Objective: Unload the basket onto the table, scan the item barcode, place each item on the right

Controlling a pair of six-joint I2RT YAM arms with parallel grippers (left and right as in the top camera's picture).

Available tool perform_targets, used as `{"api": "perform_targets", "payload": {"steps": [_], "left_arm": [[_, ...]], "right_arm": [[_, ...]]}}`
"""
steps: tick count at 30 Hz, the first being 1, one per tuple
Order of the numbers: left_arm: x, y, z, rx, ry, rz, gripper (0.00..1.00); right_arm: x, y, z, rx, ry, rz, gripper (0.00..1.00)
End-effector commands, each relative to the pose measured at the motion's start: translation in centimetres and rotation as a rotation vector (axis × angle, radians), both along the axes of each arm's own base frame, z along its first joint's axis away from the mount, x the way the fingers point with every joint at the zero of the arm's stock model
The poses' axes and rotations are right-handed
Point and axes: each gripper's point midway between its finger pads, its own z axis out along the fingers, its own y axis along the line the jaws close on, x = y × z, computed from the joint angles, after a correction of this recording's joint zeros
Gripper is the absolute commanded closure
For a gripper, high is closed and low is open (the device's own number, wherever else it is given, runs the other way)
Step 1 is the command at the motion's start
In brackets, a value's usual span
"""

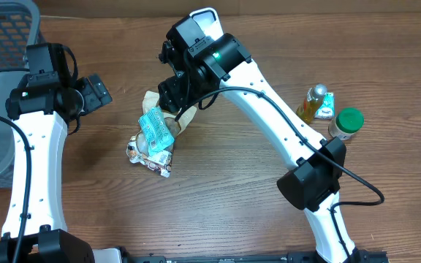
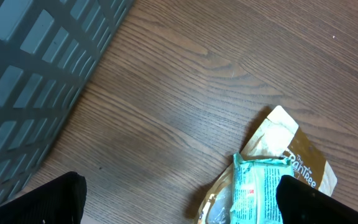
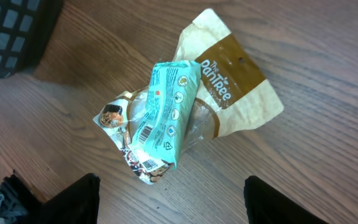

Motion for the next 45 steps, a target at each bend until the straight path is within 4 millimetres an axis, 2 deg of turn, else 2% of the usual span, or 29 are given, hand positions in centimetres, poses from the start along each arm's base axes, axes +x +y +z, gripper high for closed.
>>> {"api": "perform_targets", "payload": {"steps": [1,12,15,18,21,26,32,36,38,40,45], "left_arm": [[0.1,0.1,0.5,0.011,-0.014,-0.008,0.01],[0.1,0.1,0.5,0.011,-0.014,-0.008,0.0],[0.1,0.1,0.5,0.011,-0.014,-0.008,0.01],[0.1,0.1,0.5,0.011,-0.013,-0.008,0.0],[0.1,0.1,0.5,0.011,-0.013,-0.009,0.0],[0.1,0.1,0.5,0.011,-0.014,-0.008,0.01],[0.1,0.1,0.5,0.011,-0.014,-0.009,0.0],[0.1,0.1,0.5,0.011,-0.014,-0.009,0.0],[0.1,0.1,0.5,0.011,-0.014,-0.009,0.0],[0.1,0.1,0.5,0.011,-0.014,-0.008,0.0],[0.1,0.1,0.5,0.011,-0.014,-0.008,0.0]], "right_arm": [[-0.9,1.4,-2.2,0.023,0.083,0.032,0.32],[-2.6,1.6,-8.5,-0.035,0.186,0.053,0.36],[-3.3,2.7,-10.0,-0.03,0.175,0.079,0.4],[-4.1,4.7,-11.1,-0.008,0.136,0.12,0.45],[-3.9,5.6,-11.8,-0.036,0.064,0.126,0.48],[-2.7,5.5,-12.2,-0.145,-0.083,0.097,0.5],[-2.3,5.6,-12.4,-0.144,-0.088,0.065,0.55],[-2.4,5.3,-13.5,-0.157,-0.08,0.045,0.59],[-2.6,5.0,-14.1,-0.169,-0.069,0.047,0.65],[-2.7,4.9,-14.3,-0.172,-0.066,0.047,0.76],[-2.6,5.0,-14.2,-0.167,-0.07,0.046,0.9]]}}
